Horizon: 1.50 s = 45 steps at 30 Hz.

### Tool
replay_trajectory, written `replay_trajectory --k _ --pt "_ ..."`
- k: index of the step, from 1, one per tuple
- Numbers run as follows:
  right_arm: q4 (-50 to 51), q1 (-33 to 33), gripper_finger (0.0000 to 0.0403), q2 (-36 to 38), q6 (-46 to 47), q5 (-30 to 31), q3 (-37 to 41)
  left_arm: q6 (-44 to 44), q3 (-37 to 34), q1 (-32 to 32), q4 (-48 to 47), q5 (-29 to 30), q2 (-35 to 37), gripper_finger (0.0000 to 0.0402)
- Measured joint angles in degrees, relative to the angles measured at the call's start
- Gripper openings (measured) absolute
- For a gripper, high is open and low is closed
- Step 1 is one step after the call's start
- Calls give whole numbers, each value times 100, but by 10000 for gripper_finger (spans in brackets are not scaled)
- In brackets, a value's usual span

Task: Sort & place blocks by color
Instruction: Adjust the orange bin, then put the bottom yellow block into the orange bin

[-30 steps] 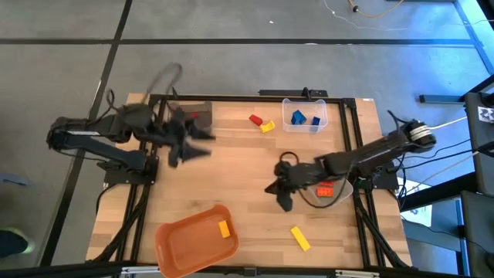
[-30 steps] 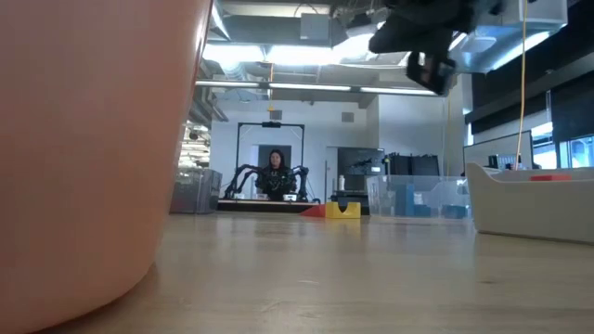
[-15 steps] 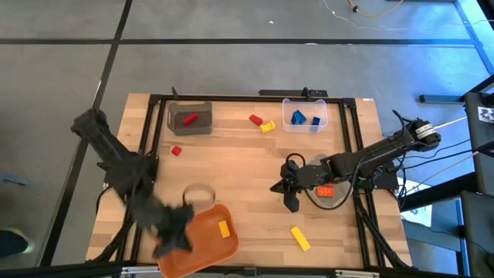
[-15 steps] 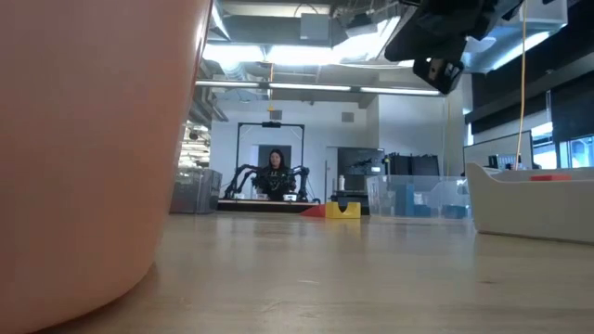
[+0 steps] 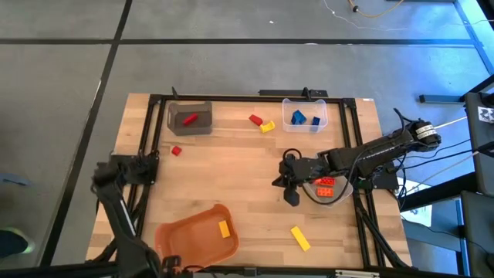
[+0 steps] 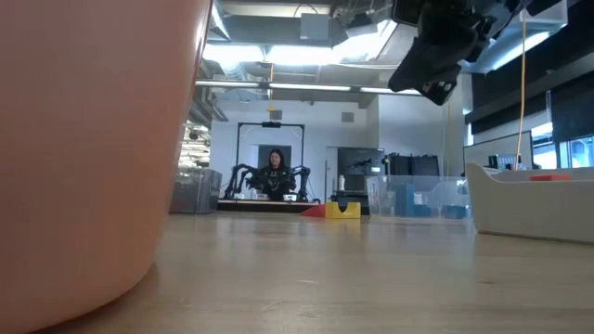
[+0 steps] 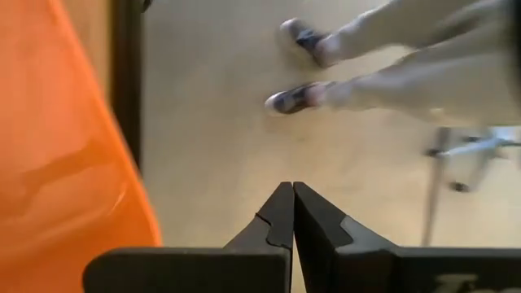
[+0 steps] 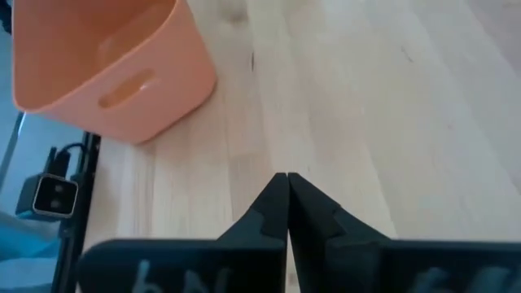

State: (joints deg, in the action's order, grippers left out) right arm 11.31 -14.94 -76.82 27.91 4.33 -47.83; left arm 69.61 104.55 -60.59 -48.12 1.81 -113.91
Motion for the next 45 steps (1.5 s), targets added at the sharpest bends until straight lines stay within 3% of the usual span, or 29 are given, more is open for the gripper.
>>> replay_trajectory --k 9,21,26,31,36,41,45 --pt "52 -7 5 0 -123 -6 0 938 175 -30 -1123 63 -598 0" --pt "51 -7 2 0 -121 8 0 663 175 112 -3013 323 -553 0" --pt "39 -7 5 0 -121 5 0 436 173 123 -2885 245 -233 0" --pt "-13 4 6 0 -141 -136 -2 322 173 121 -2599 198 621 0" --pt "-74 48 3 -2 -123 -295 -2 -363 175 415 -2721 1351 1634 0" --pt "-87 48 2 -2 9 -422 -4 -1566 120 1192 -3321 2810 2449 0" --pt "-239 40 2 -4 197 -711 -4 -2487 -585 1904 -2933 3495 3363 0"
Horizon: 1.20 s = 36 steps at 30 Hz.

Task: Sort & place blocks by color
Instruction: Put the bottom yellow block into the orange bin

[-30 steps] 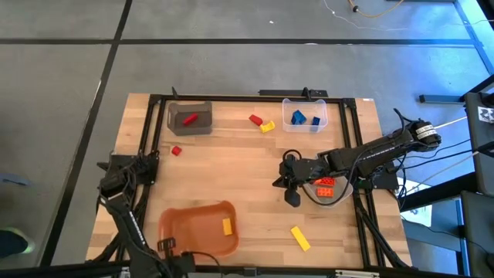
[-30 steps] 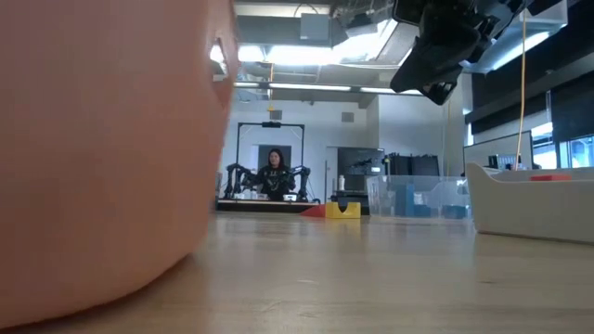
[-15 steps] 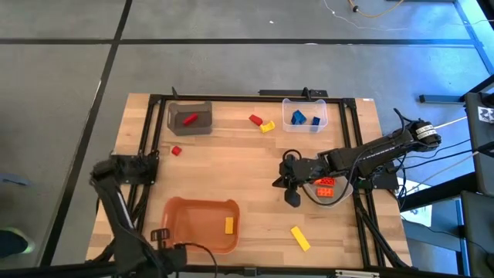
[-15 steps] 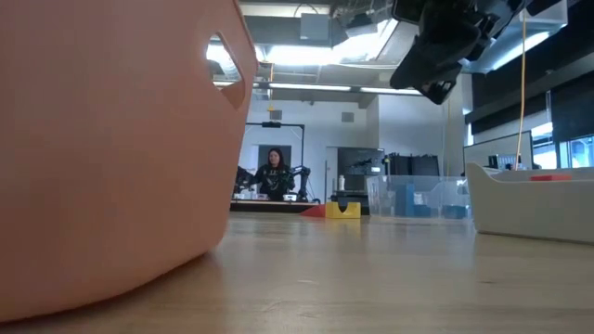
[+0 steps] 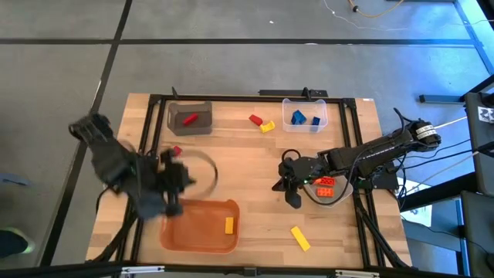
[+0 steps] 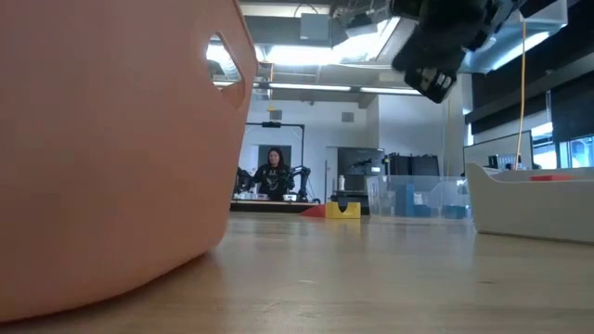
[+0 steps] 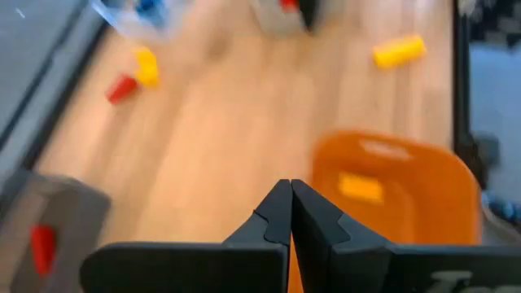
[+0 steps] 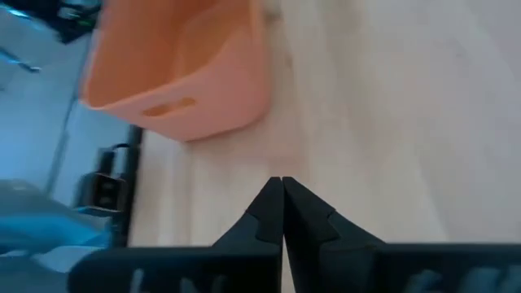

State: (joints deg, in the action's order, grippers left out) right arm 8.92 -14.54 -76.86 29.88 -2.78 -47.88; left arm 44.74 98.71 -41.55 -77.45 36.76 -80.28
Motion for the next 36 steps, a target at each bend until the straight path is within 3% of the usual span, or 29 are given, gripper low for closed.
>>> replay_trajectory --k 5,10,14,18,22,31,36 --pt "-337 -105 2 0 231 -300 -2 -1190 -1888 841 2277 -119 1586 0" --pt "-582 -149 2 0 450 -267 -2 -2101 -4046 1671 5273 -865 3047 0" --pt "-960 -149 4 0 595 -233 -2 -2410 -5547 2288 7329 -1456 3657 0" --pt "-1327 -149 4 0 607 3 -2 -2416 -6656 2751 9100 -1834 3785 0" --pt "-1631 -149 4 0 783 219 -2 -2295 -7270 3021 10241 -2214 3751 0" --pt "-1848 -138 8 0 815 606 -2 -2378 -7428 3328 10331 -2234 3782 0" --pt "-1795 -138 58 0 459 618 -2 -2064 -7426 3490 10554 -2233 3795 0"
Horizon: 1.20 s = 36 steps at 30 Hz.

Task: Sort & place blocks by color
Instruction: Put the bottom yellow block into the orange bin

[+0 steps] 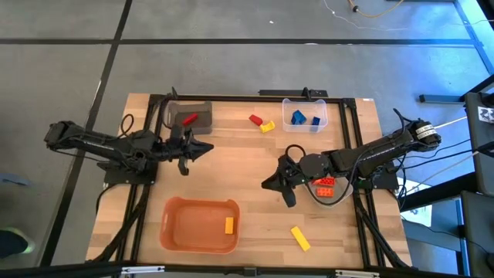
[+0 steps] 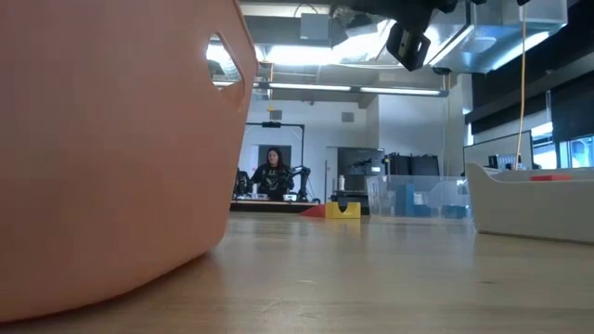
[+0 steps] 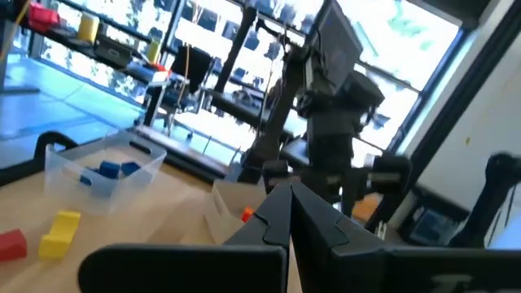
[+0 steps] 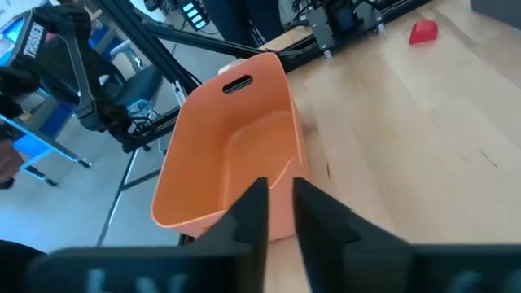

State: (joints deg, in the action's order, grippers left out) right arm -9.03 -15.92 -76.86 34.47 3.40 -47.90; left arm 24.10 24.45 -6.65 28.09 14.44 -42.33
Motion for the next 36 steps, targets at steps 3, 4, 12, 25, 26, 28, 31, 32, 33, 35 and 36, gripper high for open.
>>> replay_trajectory --k 3,4,12,25,26,28,31,32,33,35,36 --pt "40 0 105 0 -53 2 0 138 0 115 224 0 1 0" --pt "47 0 122 0 -52 0 0 208 0 149 304 2 0 0" --pt "405 26 248 0 -350 -760 -216 247 2 280 809 4 0 0" --pt "3127 26 279 -20 -465 7 -1656 275 2 582 784 -1077 0 0" --pt "3156 26 279 -23 -383 21 -1657 277 2 605 764 -1197 0 0" --pt "3143 26 279 -58 -257 20 -1658 368 2 651 754 -1311 0 0" --pt "3113 26 279 -153 -45 17 -1659 403 3 710 750 -1540 0 0" --pt "3052 26 279 -195 25 13 -1659 403 4 725 750 -1602 0 0" --pt "2988 26 279 -250 146 10 -1659 409 4 744 750 -1672 0 0" --pt "2930 15 279 -367 366 -123 -1661 428 4 796 750 -1874 0 0" --pt "2960 -4 277 -436 494 -224 -1680 428 2 824 750 -1992 0 0"
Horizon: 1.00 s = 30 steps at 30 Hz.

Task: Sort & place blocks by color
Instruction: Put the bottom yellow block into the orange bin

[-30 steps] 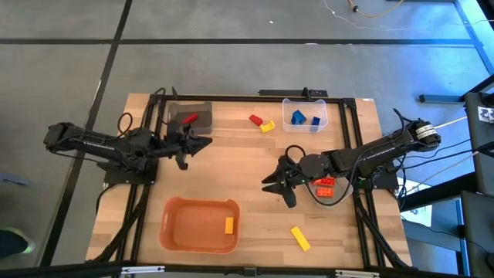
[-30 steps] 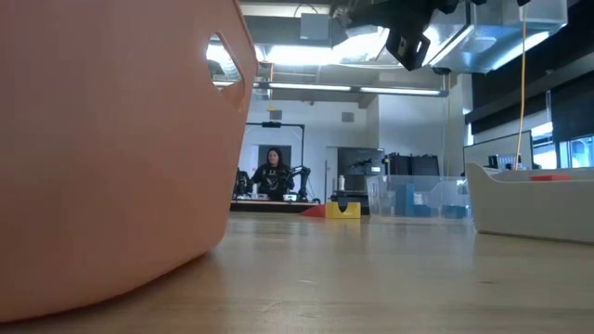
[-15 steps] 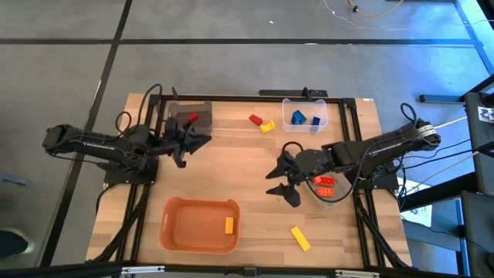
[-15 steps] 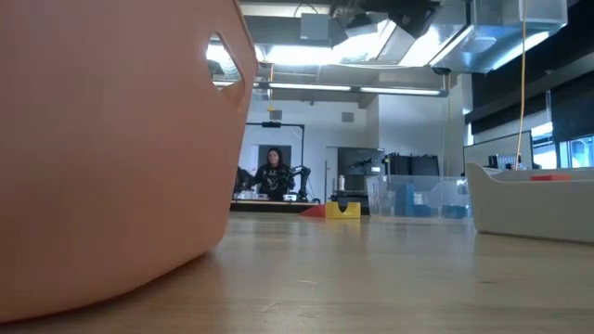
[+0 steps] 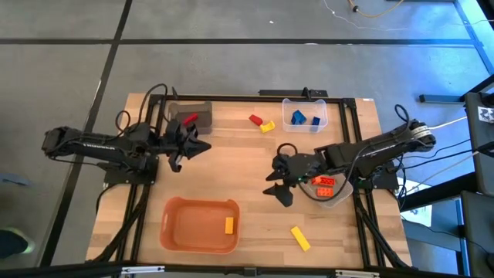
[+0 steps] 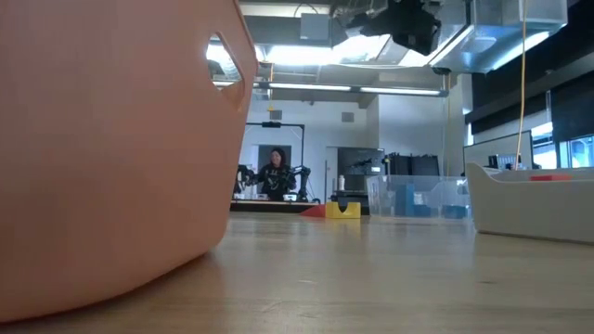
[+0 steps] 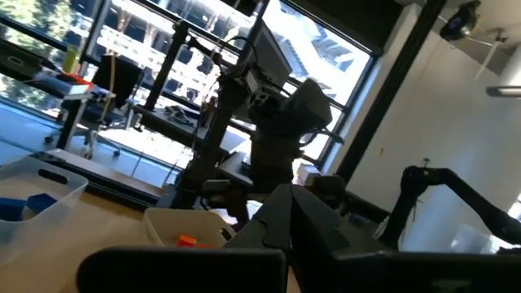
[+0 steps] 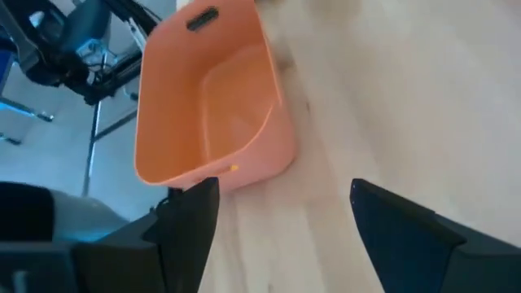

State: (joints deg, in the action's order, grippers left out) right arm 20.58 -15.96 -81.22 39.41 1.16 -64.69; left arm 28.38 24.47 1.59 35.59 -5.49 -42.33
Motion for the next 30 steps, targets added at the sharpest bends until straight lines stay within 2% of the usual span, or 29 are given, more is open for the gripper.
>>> replay_trajectory --k 4,9,13,17,21,25,30 --pt "552 -209 270 -388 451 -420 -370 4 2 79 -37 -233 1 0" --pt "2255 -743 266 -1098 965 -734 -1134 -22 2 151 -50 -303 0 0" --pt "3316 -1184 265 -1643 1725 -863 -1509 -24 2 232 -48 -306 0 0" --pt "3413 -1513 265 -2043 2767 -1143 -1517 -46 2 242 -46 -313 0 0" --pt "3396 -1733 265 -2333 3689 -1178 -1466 -46 2 242 -46 -328 0 0" --pt "3273 -1843 265 -2568 4106 -1180 -1459 -31 2 242 -48 -362 -2 0" --pt "3094 -1876 265 -2712 4143 -1225 -1459 47 2 242 -46 -467 -2 0"
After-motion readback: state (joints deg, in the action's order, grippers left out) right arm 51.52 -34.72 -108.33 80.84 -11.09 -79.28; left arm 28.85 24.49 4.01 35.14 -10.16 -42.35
